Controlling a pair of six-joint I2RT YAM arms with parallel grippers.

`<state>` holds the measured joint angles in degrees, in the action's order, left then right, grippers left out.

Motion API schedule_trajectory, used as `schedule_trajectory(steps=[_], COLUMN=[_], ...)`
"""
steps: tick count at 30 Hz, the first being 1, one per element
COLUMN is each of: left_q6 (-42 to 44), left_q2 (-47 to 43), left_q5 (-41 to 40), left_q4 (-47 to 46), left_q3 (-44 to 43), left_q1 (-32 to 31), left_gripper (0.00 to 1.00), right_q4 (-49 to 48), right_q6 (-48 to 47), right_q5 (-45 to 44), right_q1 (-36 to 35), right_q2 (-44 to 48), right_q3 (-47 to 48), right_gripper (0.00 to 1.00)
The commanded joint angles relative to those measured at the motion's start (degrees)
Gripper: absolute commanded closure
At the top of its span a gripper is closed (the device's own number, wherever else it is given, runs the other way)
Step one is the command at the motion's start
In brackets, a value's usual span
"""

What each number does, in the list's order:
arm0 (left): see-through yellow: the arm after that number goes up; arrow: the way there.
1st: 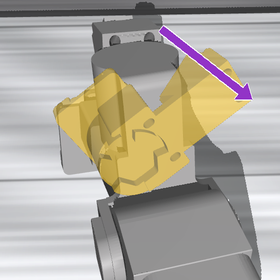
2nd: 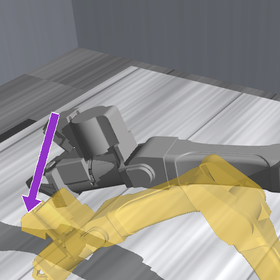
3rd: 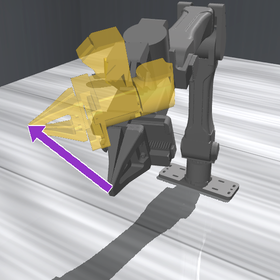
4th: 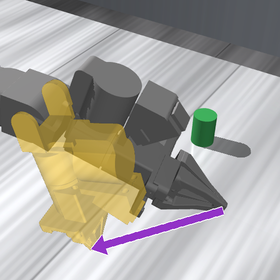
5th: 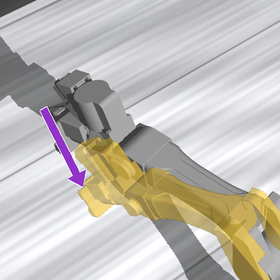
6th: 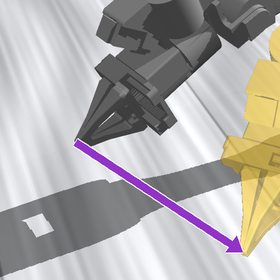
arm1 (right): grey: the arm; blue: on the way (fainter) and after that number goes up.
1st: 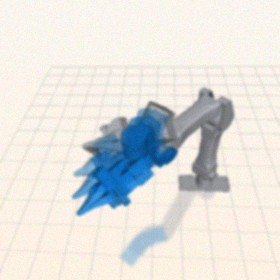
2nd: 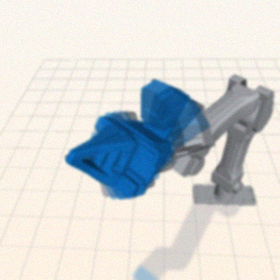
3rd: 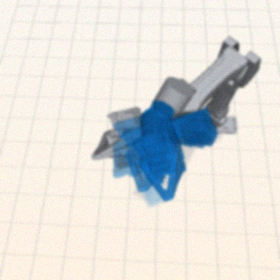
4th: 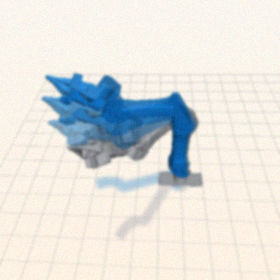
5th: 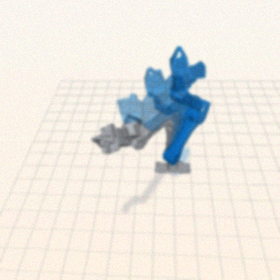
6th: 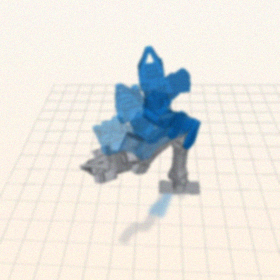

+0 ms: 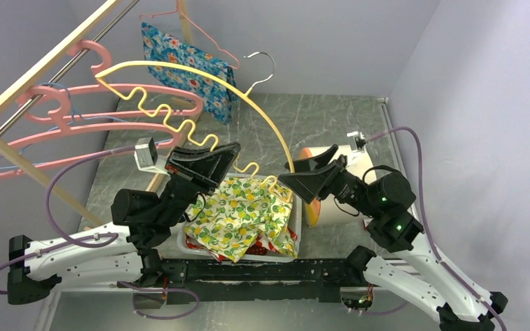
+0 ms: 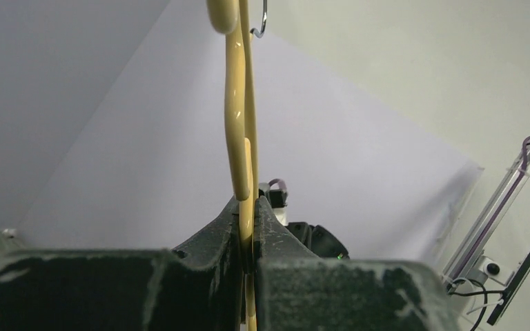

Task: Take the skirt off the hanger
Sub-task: Place the hanger at the clothesline.

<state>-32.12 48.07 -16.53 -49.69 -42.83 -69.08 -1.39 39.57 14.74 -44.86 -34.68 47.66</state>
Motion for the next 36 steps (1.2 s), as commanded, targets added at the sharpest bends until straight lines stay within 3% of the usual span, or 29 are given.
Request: schedule_trajectory(steps=[1,4,9,10,13,15,20,21,27,36], left_q6=[1.64,1.5,0.47,-0.02,-0.93,-1.31,-3.96,-4.31,-7.61,-9.5], left_q2=[-0.75,-0.57,0.0,-0.04,-0.6,-1.0,-2.63,-2.83,-3.82,-8.85], left_q5=[0.55,0.71,0.44,0.37,0.11,-0.1,-0.28,-0.26,0.84,6.42], left_q4=[-9.96,-10.71,-11.26,-11.22,-11.73,-10.25,3.9,6.49,30.68,45.22], left_q3=[0.39,0.43,1.36,1.68,3.07,3.29,1.74,1.28,-4.31,-3.53], left_q1=[0.26,0.26,0.26,0.28,0.26,0.26,0.26,0.26,0.3,0.26], left_gripper=[0.93,0.93,0.93,0.93,0.93,0.87,0.12,0.04,0.0,0.0], right_q4=[-13.12,-20.0,-26.44,-26.72,-26.15,-26.07,-17.84,-15.58,-0.44,17.01], right_q6=[6.68,10.13,11.89,11.66,11.06,10.78,6.39,4.42,-6.52,-20.23], right_q5=[8.12,10.54,10.58,10.32,9.73,9.49,3.12,1.42,-11.9,-29.24], right_q1=[-0.18,-0.12,-0.14,-0.14,-0.15,-0.14,-0.14,-0.14,-0.2,-0.14], right_q2=[-0.99,-1.79,-3.51,-4.1,-5.76,-6.43,-5.16,-4.5,-0.44,-2.08], right_q3=[-2.38,-4.36,-4.72,-4.24,-2.64,-2.19,0.3,1.04,6.6,14.55], right_gripper=[0.28,0.34,0.54,0.62,1.0,1.0,1.0,1.0,1.0,1.0])
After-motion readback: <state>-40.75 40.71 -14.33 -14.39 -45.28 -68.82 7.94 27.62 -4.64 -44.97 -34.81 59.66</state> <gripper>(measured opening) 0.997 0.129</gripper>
